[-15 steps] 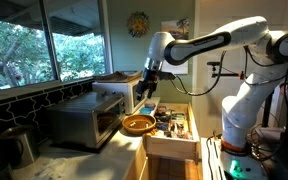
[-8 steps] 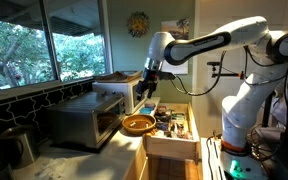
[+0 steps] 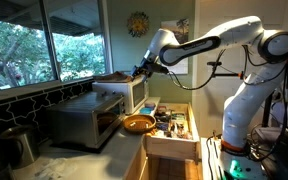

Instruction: Remove the pen from on top of the grey microwave and put it in the drawer

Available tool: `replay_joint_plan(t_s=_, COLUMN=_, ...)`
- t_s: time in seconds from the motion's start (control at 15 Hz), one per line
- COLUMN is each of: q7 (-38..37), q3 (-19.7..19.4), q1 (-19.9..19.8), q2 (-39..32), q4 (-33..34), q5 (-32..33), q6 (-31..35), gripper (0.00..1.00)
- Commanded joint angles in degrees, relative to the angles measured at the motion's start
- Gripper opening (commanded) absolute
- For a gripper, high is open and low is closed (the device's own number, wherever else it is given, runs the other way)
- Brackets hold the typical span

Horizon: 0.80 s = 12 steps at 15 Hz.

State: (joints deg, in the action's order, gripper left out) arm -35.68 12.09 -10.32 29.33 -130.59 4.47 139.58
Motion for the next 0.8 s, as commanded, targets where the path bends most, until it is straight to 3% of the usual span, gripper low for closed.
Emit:
replay_joint_plan(t_s=0.0, q7=-12.6, q3=4.4, q1=-6.2, q2=-7.1, q4=8.9, q5=7.0, q6=4.9, gripper=1.0)
replay_joint_plan(t_s=0.27, q7=-19.4, q3=3.1, q1=-2.6, q2=-17.1, q4=20.4, q5=4.8, q6=3.5, gripper=1.0)
replay_joint_plan(t_s=0.4, q7=-18.6, q3=0.5, q1=0.8, q2=-21.4, q4=25.2, q5=0.9, q6=4.3, gripper=1.0)
replay_joint_plan(t_s=0.47, q7=-18.6, q3=0.0, q1=0.7, q2=-16.5, q4=19.8, q5=4.6, q6=4.2, gripper=1.0)
replay_joint_plan(t_s=0.73, q7=-18.4, q3=-1.8, q1=3.0, q2=-21.5, q4=24.9, q5=2.5, q6=4.3, gripper=1.0)
